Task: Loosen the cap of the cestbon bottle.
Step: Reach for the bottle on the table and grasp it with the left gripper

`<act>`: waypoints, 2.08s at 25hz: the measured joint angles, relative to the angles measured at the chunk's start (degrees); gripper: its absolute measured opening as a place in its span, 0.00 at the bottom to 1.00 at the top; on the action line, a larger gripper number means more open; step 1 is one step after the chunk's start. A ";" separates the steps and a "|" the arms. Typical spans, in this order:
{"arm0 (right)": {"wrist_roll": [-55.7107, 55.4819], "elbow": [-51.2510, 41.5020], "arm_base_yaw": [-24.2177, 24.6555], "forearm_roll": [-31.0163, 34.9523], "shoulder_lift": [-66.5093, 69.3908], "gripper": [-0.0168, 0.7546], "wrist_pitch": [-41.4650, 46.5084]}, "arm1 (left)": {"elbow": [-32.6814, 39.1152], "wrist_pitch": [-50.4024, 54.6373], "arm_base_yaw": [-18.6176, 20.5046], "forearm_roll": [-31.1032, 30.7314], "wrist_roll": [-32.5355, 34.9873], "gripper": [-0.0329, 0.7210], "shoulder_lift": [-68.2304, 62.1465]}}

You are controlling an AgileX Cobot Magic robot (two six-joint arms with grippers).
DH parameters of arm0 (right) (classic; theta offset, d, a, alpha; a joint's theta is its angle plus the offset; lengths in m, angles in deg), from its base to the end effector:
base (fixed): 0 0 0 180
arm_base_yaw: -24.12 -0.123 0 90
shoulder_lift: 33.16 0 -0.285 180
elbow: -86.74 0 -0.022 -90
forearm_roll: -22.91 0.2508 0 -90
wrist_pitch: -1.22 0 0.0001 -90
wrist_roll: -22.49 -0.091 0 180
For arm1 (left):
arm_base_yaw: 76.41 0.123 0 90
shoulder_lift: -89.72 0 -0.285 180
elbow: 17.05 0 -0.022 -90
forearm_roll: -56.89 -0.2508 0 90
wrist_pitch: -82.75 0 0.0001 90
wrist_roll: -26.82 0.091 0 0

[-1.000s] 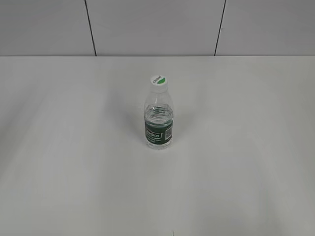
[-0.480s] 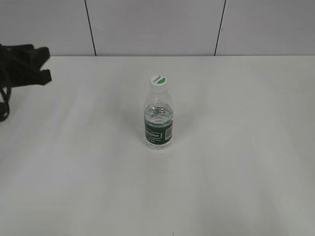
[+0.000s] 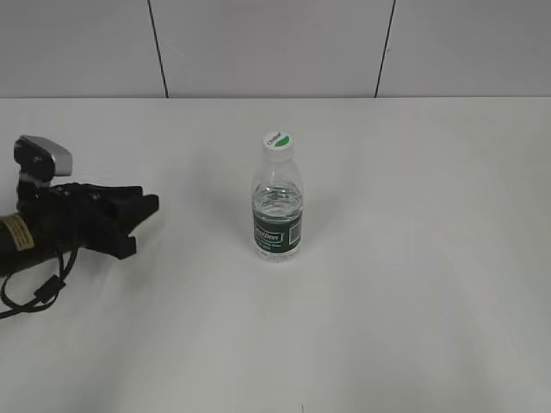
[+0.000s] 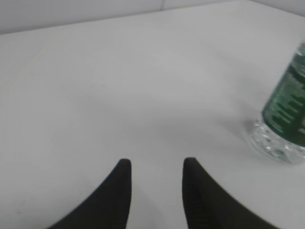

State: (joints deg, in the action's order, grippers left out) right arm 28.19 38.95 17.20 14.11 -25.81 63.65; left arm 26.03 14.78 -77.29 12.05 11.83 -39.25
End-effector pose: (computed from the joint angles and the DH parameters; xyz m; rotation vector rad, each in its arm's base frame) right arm -0.0078 -0.0134 0.2794 -0.2133 2.0355 -0.1705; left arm 0.2987 -0.0641 0.0736 0.5671 1.8183 -0.6366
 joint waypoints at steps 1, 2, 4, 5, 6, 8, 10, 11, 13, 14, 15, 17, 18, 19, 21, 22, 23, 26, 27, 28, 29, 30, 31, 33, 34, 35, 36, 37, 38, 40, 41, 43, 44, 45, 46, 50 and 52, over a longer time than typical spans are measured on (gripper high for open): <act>0.00 0.00 0.00 0.00 0.00 0.63 0.00 | -0.77 -0.21 0.04 -2.86 0.00 0.36 -1.04; 0.00 0.00 0.00 0.00 0.00 0.63 0.00 | -1.46 -0.39 0.04 -5.10 0.00 0.36 -1.86; -0.06 0.00 0.00 0.00 0.00 0.63 0.00 | -3.36 -0.55 0.04 -10.16 0.00 0.36 -2.85; -0.06 0.00 0.00 0.00 0.00 0.63 0.00 | -4.38 -0.66 0.04 -12.75 0.00 0.36 -3.22; -0.06 0.00 0.00 0.00 0.00 0.63 0.00 | -5.24 -0.81 0.04 -15.06 -0.06 0.36 -3.59; -0.06 0.00 0.00 0.00 0.00 0.63 0.00 | -7.02 -0.99 -0.01 -20.12 -0.06 0.36 -4.03; -0.06 0.00 0.00 0.00 0.00 0.63 0.00 | -7.60 -1.03 -0.13 -22.31 -0.06 0.36 -4.25; -0.06 0.00 0.00 0.00 0.00 0.63 0.00 | -7.62 -1.03 -0.13 -22.82 -0.06 0.36 -4.25; -0.06 0.00 0.00 0.00 0.00 0.63 0.00 | -7.67 -1.03 -0.13 -23.19 -0.06 0.36 -4.25; -0.06 0.00 0.00 0.00 0.00 0.63 0.00 | -7.72 -1.03 -0.13 -23.60 -0.06 0.36 -4.25; -0.06 0.00 0.00 0.00 0.00 0.63 0.00 | -7.72 -1.03 -0.13 -24.09 -0.10 0.36 -4.25; -0.06 0.00 0.00 0.00 0.00 0.63 0.00 | -7.72 -1.03 -0.19 -25.11 -0.10 0.36 -4.25; -0.06 0.00 0.00 0.00 0.00 0.63 0.00 | -7.72 -1.03 -0.19 -25.27 -0.24 0.36 -4.25; -0.06 0.00 0.00 0.00 0.00 0.63 0.00 | -7.72 -1.03 -0.19 -25.21 -0.55 0.36 -4.25; -0.06 0.00 0.00 0.00 0.00 0.63 0.00 | -7.72 -1.03 -0.19 -24.71 -1.45 0.38 -4.25; -0.06 0.00 0.00 0.00 0.00 0.63 0.00 | -7.72 -1.03 -0.19 -24.37 -1.86 0.40 -4.25; -0.06 0.00 0.00 0.00 0.00 0.63 0.00 | -7.72 -1.03 -0.37 -23.83 -2.58 0.44 -4.25; -0.06 0.00 0.00 0.00 0.00 0.63 0.00 | -7.72 -1.03 -2.19 -21.07 -4.99 0.61 -4.25; -0.06 0.00 0.00 0.00 0.00 0.63 0.00 | -7.72 -1.03 -3.24 -20.14 -5.62 0.67 -4.25; -0.06 0.00 0.00 0.00 0.00 0.63 0.00 | -7.72 -1.03 -4.39 -19.31 -6.13 0.71 -4.25; -0.06 0.00 0.00 0.00 0.00 0.63 0.00 | -7.72 -1.03 -5.38 -18.77 -6.32 0.74 -4.25; -0.06 0.00 0.00 0.00 0.00 0.63 0.00 | -7.72 -1.03 -6.54 -18.37 -6.46 0.76 -4.25; -0.06 0.00 0.00 0.00 0.00 0.63 0.00 | -7.72 -1.03 -7.60 -18.22 -6.51 0.77 -4.25; -0.06 0.00 0.00 0.00 0.00 0.63 0.00 | -8.08 -1.03 -9.20 -17.92 -6.58 0.78 -4.25; -0.06 0.00 0.00 0.00 0.00 0.63 0.00 | -8.38 -1.03 -9.87 -17.80 -6.58 0.79 -4.25; -0.06 0.00 0.00 0.00 0.00 0.63 0.00 | -8.74 -1.03 -10.37 -17.80 -6.64 0.79 -4.25; -0.06 0.00 0.00 0.00 0.00 0.63 0.00 | -9.23 -1.03 -10.77 -17.65 -6.84 0.79 -4.25; -0.06 0.00 0.00 0.00 0.00 0.63 0.00 | -9.90 -1.03 -11.19 -17.59 -7.28 0.79 -4.25; -0.06 0.00 0.00 0.00 0.00 0.63 0.00 | -10.49 -1.03 -11.64 -17.52 -7.83 0.79 -4.25; -0.06 0.00 0.00 0.00 0.00 0.63 0.00 | -11.97 -1.03 -12.55 -17.42 -9.19 0.79 -4.25; -0.06 0.00 0.00 0.00 0.00 0.63 0.00 | -12.78 -1.03 -13.05 -17.42 -9.90 0.79 -4.25; -0.06 0.00 0.00 0.00 0.00 0.63 0.00 | -14.42 -1.03 -14.10 -17.86 -11.61 0.79 -4.25; -0.06 0.00 0.00 0.00 0.00 0.63 0.00 | -15.24 -1.03 -14.70 -18.07 -12.61 0.79 -4.27; -0.06 0.00 0.00 0.00 0.00 0.63 0.00 | -15.99 -1.03 -15.32 -18.22 -13.35 0.79 -4.27; -0.06 0.00 0.00 0.00 0.00 0.63 0.00 | -16.59 -1.03 -15.92 -18.46 -14.13 0.79 -4.27; -0.06 0.00 0.00 0.05 0.00 0.63 0.00 | -19.08 2.33 -18.04 -18.56 -16.90 0.79 -4.27; -0.06 0.00 0.00 0.05 0.00 0.63 0.00 | -19.83 4.53 -19.26 -18.09 -17.40 0.79 -4.31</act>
State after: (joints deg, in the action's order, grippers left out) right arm 28.13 38.95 17.20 14.16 -25.81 63.65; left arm 6.20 19.31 -96.55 -6.04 -5.56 -43.57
